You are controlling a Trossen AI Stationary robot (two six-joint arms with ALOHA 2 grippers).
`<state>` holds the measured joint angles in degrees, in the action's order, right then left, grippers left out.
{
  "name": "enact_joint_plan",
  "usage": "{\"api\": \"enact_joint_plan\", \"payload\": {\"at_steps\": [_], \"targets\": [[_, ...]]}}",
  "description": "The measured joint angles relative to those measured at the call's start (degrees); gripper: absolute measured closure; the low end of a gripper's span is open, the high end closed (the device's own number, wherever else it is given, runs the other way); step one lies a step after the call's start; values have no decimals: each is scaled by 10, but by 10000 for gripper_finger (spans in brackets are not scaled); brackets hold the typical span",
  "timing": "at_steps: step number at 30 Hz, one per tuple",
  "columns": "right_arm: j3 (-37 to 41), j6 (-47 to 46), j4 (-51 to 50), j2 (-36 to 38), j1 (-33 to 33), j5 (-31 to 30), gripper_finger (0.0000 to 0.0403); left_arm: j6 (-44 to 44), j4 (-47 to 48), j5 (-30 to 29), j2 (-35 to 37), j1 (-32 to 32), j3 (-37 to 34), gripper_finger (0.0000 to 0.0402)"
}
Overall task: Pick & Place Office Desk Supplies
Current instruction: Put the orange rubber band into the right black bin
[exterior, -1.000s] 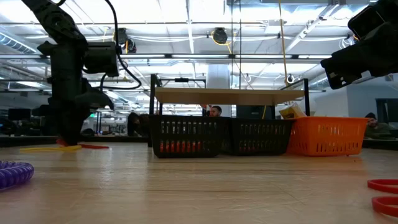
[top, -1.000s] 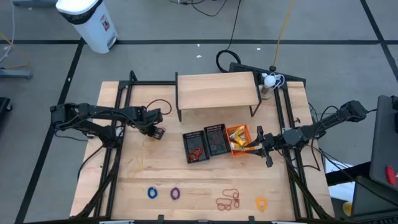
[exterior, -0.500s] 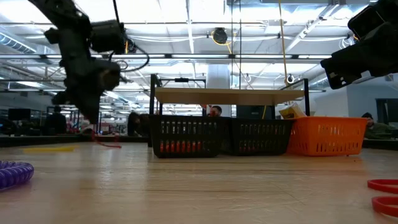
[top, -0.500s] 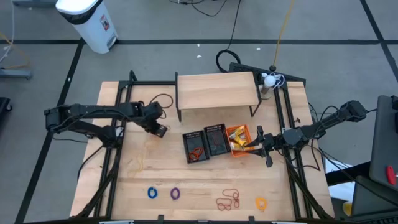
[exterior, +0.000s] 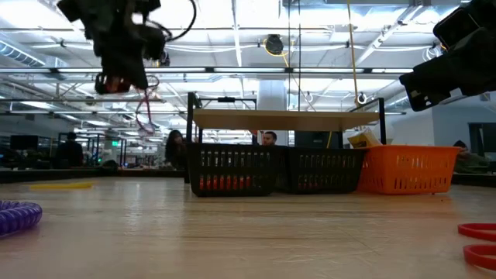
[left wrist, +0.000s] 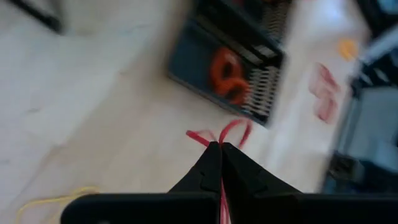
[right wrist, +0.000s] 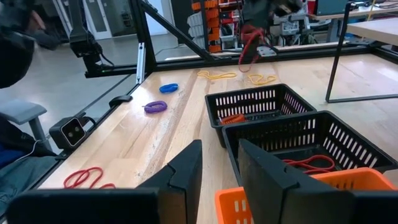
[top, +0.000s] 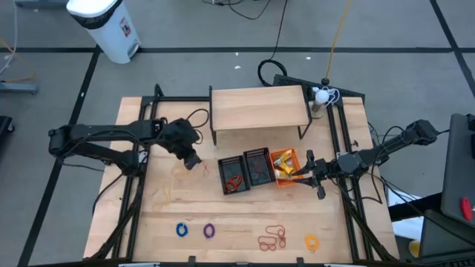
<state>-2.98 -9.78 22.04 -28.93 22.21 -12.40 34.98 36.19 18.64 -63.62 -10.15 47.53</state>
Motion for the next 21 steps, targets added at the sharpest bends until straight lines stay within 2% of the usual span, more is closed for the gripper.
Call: {"api": "enact_joint_plan", "payload": {"at_steps": [6, 11, 21], "targets": [[0, 7, 32, -1, 0, 2, 310, -39, -19, 15, 0, 37, 54, 400], [0, 28, 81, -15, 0, 2, 310, -88, -127, 37, 0, 60, 71, 400], [-15, 177, 286, -98, -8, -13, 310, -157, -264, 38, -1, 89, 71, 400]]}}
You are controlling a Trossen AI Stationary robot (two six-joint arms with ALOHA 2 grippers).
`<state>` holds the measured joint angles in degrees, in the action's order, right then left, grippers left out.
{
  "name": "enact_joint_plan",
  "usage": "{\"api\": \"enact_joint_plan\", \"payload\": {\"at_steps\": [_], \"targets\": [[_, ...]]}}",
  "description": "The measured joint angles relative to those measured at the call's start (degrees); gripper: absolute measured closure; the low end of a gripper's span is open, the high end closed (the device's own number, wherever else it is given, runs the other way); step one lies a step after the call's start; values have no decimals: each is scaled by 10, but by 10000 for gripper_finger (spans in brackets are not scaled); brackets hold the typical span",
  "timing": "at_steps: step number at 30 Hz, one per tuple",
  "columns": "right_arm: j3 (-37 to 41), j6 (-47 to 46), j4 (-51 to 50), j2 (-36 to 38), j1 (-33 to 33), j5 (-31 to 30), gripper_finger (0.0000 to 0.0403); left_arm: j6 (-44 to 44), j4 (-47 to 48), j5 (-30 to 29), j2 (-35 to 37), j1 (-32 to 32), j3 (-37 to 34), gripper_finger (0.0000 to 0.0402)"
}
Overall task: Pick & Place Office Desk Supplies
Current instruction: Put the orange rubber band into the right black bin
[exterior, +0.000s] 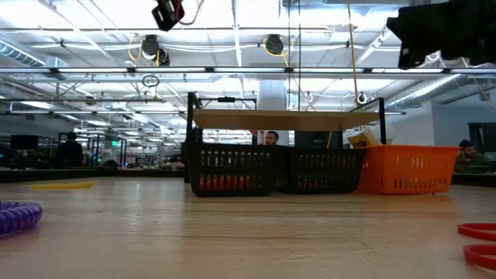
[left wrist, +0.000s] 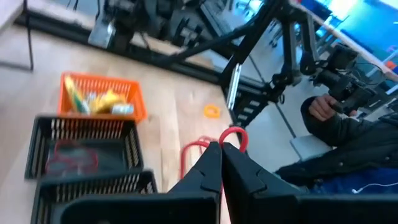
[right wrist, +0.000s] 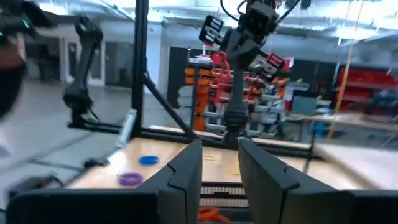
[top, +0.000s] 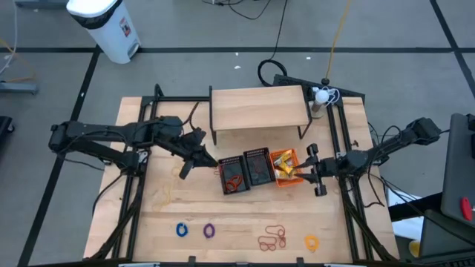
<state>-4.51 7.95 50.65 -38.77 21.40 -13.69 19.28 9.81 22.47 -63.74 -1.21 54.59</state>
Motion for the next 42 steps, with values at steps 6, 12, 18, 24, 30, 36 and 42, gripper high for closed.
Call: {"api": "enact_joint_plan", "payload": {"at_steps": [6, 12, 18, 24, 30, 36, 42], "targets": [[-72, 68, 10, -68, -23, 4, 310, -9, -56, -1, -12, 1, 0, 400], [-135, 68, 7, -161, -58, 45, 305, -8, -102, -4, -37, 1, -1, 400], [-176, 39, 21, -224, -95, 48, 296, -8, -198, 15, -63, 0, -1, 400], [-194, 2, 26, -266, -119, 48, 295, -11, -241, 15, -77, -8, -1, 400], [-194, 1, 80, -298, -125, 48, 295, -12, -283, 15, -104, -12, -1, 400], [-195, -2, 108, -312, -125, 50, 290, -11, -328, 15, -142, -24, -1, 400], [-195, -4, 120, -321, -125, 50, 284, -8, -388, 15, -181, -37, -1, 400]]}}
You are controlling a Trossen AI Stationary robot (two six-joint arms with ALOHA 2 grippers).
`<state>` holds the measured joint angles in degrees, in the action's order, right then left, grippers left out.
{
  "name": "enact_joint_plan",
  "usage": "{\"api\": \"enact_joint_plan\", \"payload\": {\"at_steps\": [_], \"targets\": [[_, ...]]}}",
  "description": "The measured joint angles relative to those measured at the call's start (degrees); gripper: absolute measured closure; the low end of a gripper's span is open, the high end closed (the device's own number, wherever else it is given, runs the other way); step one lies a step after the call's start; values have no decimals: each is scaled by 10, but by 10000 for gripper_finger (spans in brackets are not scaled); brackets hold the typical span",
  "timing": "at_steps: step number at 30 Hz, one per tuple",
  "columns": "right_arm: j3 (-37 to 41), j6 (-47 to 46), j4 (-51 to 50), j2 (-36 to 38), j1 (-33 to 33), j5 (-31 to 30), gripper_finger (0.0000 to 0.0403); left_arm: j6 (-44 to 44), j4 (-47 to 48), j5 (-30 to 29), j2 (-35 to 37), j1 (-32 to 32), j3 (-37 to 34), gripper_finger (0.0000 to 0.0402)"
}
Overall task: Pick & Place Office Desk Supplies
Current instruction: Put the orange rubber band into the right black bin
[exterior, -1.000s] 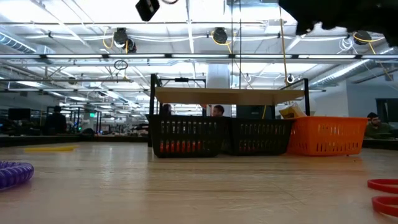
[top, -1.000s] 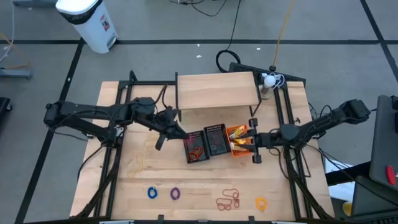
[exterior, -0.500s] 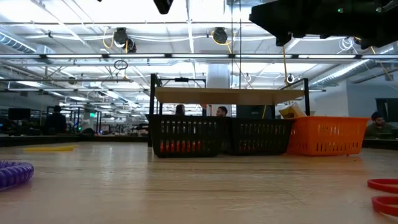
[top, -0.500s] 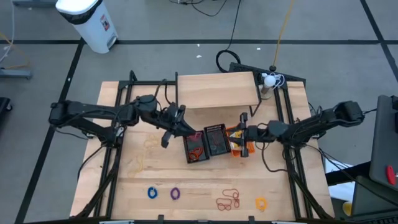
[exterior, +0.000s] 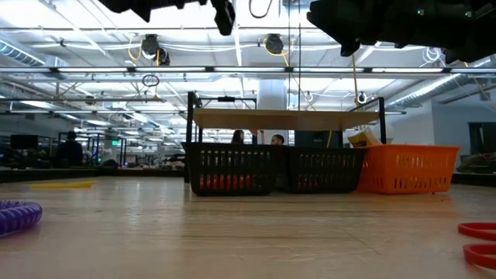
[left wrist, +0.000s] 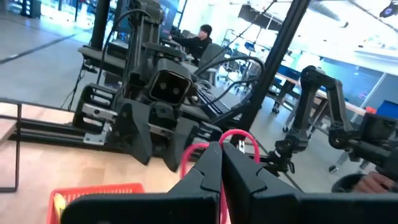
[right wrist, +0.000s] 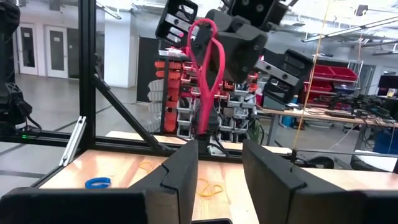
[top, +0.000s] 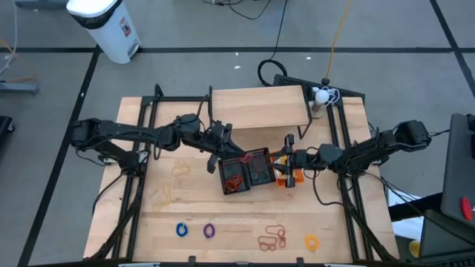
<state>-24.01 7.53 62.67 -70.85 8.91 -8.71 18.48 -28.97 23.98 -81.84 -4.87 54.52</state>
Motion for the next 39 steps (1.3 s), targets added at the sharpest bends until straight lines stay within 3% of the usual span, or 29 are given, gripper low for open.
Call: {"api": "enact_joint_plan", "payload": {"at_steps": [12, 23, 28, 39], "targets": [[0, -9, 6, 0, 0, 0, 279, -1, -94, -1, -53, -4, 0, 400], [-2, -37, 9, 0, 0, 19, 277, -8, -92, -30, -53, -4, 0, 400], [-48, -76, -55, -11, -1, 29, 275, -8, -89, -30, -53, -3, 0, 400], [-95, -59, -30, -89, -2, -49, 279, -15, -67, -26, -53, 8, 0, 398]]}}
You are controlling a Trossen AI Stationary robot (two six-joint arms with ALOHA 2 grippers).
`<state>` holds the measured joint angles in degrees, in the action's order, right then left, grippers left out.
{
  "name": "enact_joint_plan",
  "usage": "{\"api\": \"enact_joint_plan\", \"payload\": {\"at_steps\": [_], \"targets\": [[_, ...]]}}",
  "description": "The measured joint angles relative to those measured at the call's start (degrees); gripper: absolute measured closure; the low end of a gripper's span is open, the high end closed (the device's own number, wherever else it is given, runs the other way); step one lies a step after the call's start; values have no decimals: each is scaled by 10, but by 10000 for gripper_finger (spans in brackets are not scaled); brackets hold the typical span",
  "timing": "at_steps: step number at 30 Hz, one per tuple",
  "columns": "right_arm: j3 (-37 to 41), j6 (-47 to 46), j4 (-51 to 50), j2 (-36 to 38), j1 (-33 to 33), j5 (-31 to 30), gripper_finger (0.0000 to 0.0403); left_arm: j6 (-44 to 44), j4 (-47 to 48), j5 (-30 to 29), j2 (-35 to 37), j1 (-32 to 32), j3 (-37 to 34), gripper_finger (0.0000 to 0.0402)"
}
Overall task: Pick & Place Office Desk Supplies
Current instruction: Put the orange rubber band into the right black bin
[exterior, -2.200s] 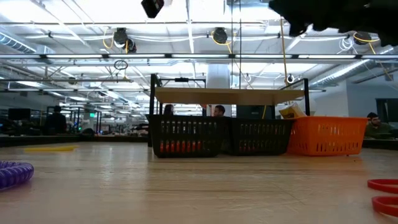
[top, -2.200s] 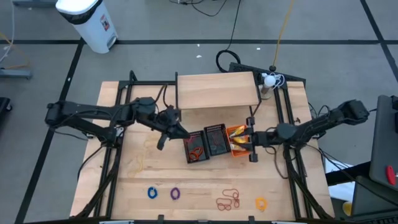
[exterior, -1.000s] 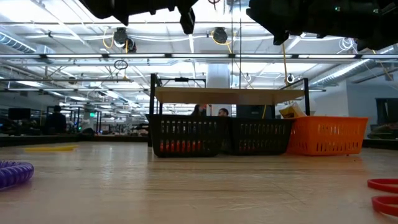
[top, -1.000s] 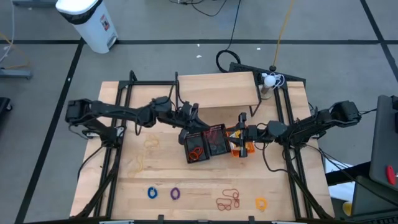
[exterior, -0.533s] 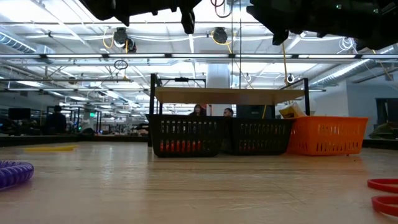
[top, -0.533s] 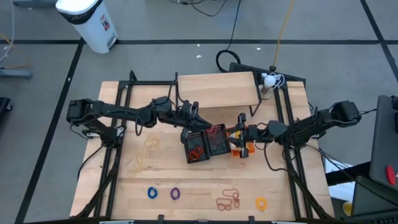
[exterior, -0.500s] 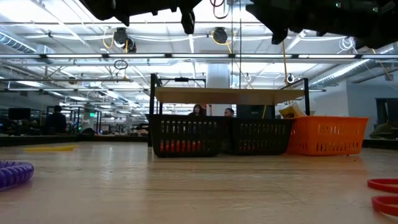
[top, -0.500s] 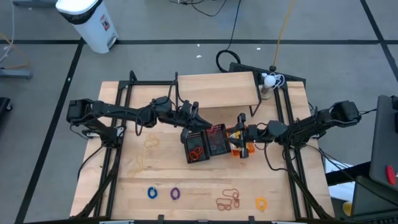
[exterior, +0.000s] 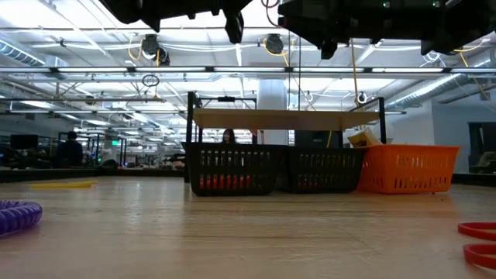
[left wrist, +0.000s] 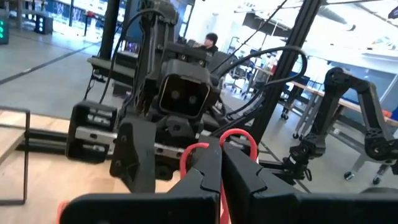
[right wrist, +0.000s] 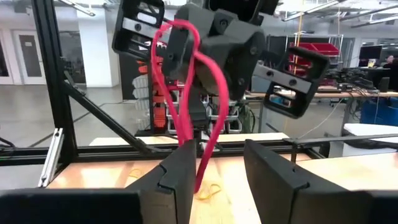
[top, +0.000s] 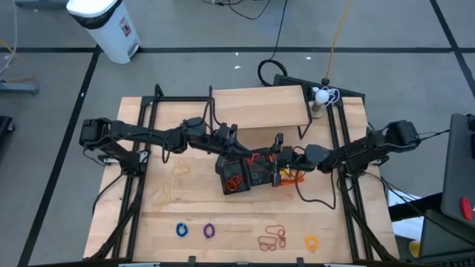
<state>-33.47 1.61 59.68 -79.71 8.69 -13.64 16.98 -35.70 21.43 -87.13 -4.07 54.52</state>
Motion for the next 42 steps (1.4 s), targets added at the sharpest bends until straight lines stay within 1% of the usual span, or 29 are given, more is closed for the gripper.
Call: {"api": "enact_joint_plan", "payload": {"at_steps": [3, 5, 8, 9, 12, 14, 18, 21, 27, 32, 35, 38, 42], "targets": [[0, 0, -1, 0, -1, 0, 296, 0, 12, 0, 0, 0, 0, 400], [0, 2, -5, 0, -1, 0, 325, 0, 13, 0, 0, 0, 0, 399], [0, 22, -10, 3, 2, 0, 386, 0, 13, 0, 0, 0, 0, 399], [0, 28, -13, 3, 3, -3, 393, 0, 13, 0, 0, 0, 0, 400], [0, 29, -21, 3, 6, -29, 398, -1, 14, -2, 0, 0, 0, 395], [0, 33, -22, 3, 7, -31, 400, -1, 14, -7, 0, 0, 0, 389], [0, 28, -21, 3, 8, -28, 401, 34, 18, -9, 0, 0, 0, 375], [0, 26, -21, 3, 8, -27, 401, 30, 19, -9, 0, -3, 0, 361], [0, 23, -21, 3, 8, -26, 402, 27, 25, -10, 0, -4, 0, 315], [0, 23, -21, 3, 8, -26, 402, 26, 30, -10, 0, -5, 0, 264], [1, 23, -23, 3, 8, -26, 402, 22, 38, -24, 0, -9, 0, 236], [1, 23, -35, 3, 8, -26, 402, 36, 67, -32, 0, -19, 0, 220], [1, 18, -69, 3, 8, -26, 402, 48, 115, -31, 0, -37, 0, 216]]}}
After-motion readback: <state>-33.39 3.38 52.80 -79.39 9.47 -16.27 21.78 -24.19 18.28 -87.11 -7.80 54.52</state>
